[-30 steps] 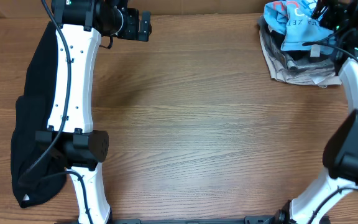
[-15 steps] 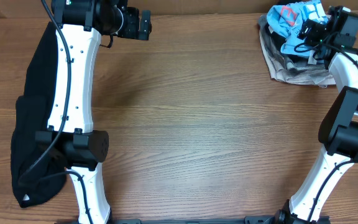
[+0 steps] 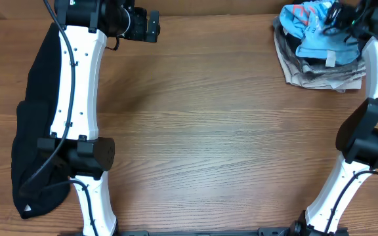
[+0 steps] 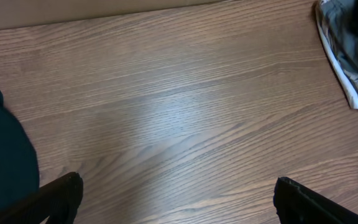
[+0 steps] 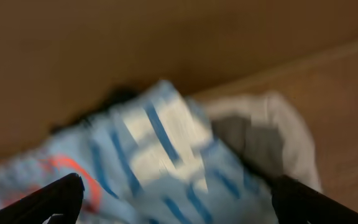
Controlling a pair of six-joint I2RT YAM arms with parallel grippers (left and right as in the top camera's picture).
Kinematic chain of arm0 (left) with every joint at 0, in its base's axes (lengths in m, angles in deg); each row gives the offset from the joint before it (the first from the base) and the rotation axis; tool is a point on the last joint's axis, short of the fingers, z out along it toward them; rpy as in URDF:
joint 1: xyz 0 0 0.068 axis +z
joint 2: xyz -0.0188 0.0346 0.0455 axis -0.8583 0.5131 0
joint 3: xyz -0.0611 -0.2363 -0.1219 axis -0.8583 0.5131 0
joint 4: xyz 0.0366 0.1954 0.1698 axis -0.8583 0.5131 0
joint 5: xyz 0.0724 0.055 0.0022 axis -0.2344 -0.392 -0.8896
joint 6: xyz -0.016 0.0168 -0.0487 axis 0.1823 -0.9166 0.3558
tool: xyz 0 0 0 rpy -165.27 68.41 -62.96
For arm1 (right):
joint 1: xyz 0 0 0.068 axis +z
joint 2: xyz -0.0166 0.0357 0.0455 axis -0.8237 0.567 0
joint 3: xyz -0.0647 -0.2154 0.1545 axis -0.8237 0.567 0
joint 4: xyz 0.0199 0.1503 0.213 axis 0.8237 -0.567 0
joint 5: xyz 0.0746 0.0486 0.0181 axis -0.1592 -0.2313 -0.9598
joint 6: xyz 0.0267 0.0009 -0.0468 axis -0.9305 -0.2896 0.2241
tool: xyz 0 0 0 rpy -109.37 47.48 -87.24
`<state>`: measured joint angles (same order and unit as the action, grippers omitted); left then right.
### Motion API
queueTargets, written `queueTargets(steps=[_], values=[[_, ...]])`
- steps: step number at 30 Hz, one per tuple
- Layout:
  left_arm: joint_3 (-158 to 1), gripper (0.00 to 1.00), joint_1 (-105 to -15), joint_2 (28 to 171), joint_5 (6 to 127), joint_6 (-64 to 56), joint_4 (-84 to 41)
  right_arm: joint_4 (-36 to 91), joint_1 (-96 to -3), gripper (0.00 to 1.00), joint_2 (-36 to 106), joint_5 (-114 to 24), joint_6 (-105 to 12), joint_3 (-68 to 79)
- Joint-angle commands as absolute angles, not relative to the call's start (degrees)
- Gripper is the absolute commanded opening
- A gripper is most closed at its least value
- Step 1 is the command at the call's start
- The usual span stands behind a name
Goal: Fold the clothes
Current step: 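Press and adjust the blue shirt on top of the stack with the right gripper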
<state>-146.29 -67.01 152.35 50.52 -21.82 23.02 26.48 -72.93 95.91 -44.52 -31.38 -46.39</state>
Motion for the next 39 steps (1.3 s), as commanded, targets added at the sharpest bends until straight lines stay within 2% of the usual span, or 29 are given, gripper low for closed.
queueTargets(steps=[1,6,8,9,10,11,12,14,27,29,30,32,33,36,39], values=[[-146.0,1.0,-67.1,152.8,50.2,-21.9,22.8,26.4,-70.5,1.0,94.8,-44.9,-28.5,-49.8],[-146.0,1.0,-67.1,152.8,50.2,-21.9,22.8,26.3,-68.5,0.99,97.3,-43.0,-27.6,-48.4],[-146.0,1.0,-67.1,152.8,50.2,-21.9,22.8,26.1,-68.0,0.9,98.8,-43.1,-27.8,-47.8],[-146.0,1.0,-67.1,152.8,50.2,-21.9,22.8,25.7,-67.8,0.77,99.8,-43.1,-27.8,-47.8],[-146.0,1.0,-67.1,152.8,50.2,-21.9,22.8,25.2,-67.6,0.57,100.5,-43.1,-27.9,-47.8],[-146.0,1.0,-67.1,152.8,50.2,-21.9,22.8,24.3,-67.2,0.2,102.1,-43.3,-28.1,-47.8],[-146.0,1.0,-67.1,152.8,50.2,-21.9,22.8,23.7,-66.9,0.1,102.9,-43.3,-28.1,-47.8],[-146.0,1.0,-67.1,152.8,50.2,-21.9,22.8,22.8,-66.5,0.04,104.4,-43.3,-29.0,-47.8],[-146.0,1.0,-67.1,152.8,50.2,-21.9,22.9,17.9,-65.1,0.04,104.2,-44.8,-32.4,-50.4],[-146.0,1.0,-67.1,152.8,50.2,-21.9,22.9,16.0,-65.2,0.08,102.2,-45.0,-32.6,-52.9],[-146.0,1.0,-67.1,152.8,50.2,-21.9,23.0,13.8,-65.3,0.19,100.4,-45.0,-32.6,-55.5],[-146.0,1.0,-67.1,152.8,50.2,-21.9,23.5,9.9,-65.3,0.24,98.1,-45.0,-32.6,-59.4],[-146.0,1.0,-67.1,152.8,50.2,-21.9,23.5,7.1,-65.4,0.3,96.7,-45.0,-32.6,-61.8],[-146.0,1.0,-67.1,152.8,50.2,-21.9,23.5,-1.4,-65.4,0.7,92.6,-45.0,-32.6,-68.3],[-146.0,1.0,-67.1,152.8,50.2,-21.9,23.5,-9.7,-65.2,0.94,88.3,-45.4,-32.6,-73.4]])
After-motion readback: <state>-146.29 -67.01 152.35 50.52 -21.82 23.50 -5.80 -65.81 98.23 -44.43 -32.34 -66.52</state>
